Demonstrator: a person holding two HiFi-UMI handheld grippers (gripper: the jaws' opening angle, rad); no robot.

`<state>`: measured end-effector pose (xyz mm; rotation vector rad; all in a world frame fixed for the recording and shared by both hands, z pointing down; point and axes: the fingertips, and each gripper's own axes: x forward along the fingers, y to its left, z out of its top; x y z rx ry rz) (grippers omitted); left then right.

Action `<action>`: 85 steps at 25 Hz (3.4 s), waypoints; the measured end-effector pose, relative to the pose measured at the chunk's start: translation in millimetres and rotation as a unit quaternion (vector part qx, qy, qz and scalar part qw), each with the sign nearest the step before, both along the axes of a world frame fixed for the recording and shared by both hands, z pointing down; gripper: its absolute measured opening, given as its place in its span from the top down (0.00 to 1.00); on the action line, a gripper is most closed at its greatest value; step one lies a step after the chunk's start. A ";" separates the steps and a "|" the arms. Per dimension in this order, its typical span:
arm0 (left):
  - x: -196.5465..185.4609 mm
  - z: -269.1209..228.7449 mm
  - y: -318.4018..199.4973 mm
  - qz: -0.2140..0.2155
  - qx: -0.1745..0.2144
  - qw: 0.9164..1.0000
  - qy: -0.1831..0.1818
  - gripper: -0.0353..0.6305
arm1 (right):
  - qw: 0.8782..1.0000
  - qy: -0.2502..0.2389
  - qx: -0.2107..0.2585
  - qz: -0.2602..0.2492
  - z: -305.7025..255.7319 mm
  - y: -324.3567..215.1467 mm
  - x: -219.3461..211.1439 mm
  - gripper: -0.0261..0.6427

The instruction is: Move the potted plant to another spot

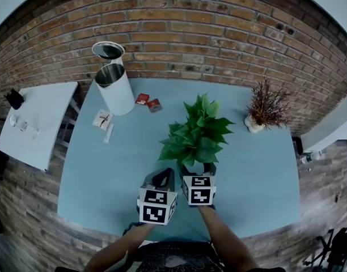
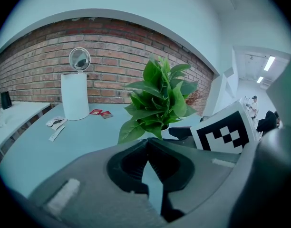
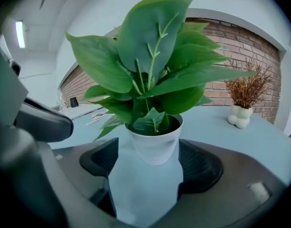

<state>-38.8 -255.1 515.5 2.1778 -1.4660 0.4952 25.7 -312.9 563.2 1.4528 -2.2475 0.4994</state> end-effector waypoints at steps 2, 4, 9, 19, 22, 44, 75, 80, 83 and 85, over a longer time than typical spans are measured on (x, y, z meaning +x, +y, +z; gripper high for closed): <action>-0.7 1.1 -0.8 -0.001 -0.002 1.000 0.000 0.95 | 1.000 -0.001 0.000 0.001 1.4 -3.9 -0.4 0.38; -1.3 1.4 -2.1 -0.001 -0.003 1.000 0.000 0.95 | 1.000 0.000 0.001 0.002 3.0 -8.1 -0.6 0.36; -0.7 1.0 -5.4 0.000 -0.003 1.000 0.001 0.95 | 1.000 -0.001 -0.006 0.002 13.9 -16.0 -1.1 0.28; -8.4 4.9 -9.0 -0.006 -0.010 1.000 -0.006 0.95 | 1.000 -0.005 -0.010 0.002 27.1 -33.5 -2.6 0.24; -11.4 6.1 -9.3 -0.009 -0.012 1.000 -0.008 0.95 | 1.000 -0.008 -0.011 0.000 29.8 -35.0 -8.0 0.22; -15.8 5.8 -2.7 -0.014 -0.014 1.000 -0.008 0.95 | 0.999 0.024 -0.012 0.020 29.4 -45.6 0.5 0.26; -8.9 -7.9 35.0 0.008 0.001 1.000 -0.011 0.95 | 0.999 0.029 -0.017 0.029 29.6 1.5 5.9 0.26; -8.7 -8.0 43.0 0.013 0.000 1.000 -0.012 0.95 | 0.999 0.030 -0.018 0.033 30.3 10.9 8.6 0.26; -8.1 -8.0 47.0 0.016 0.000 1.000 -0.010 0.95 | 0.999 0.029 -0.016 0.035 28.7 15.1 8.5 0.26; -8.3 -8.1 49.1 0.017 0.001 1.000 -0.009 0.95 | 0.999 0.029 -0.017 0.035 27.9 18.8 7.5 0.26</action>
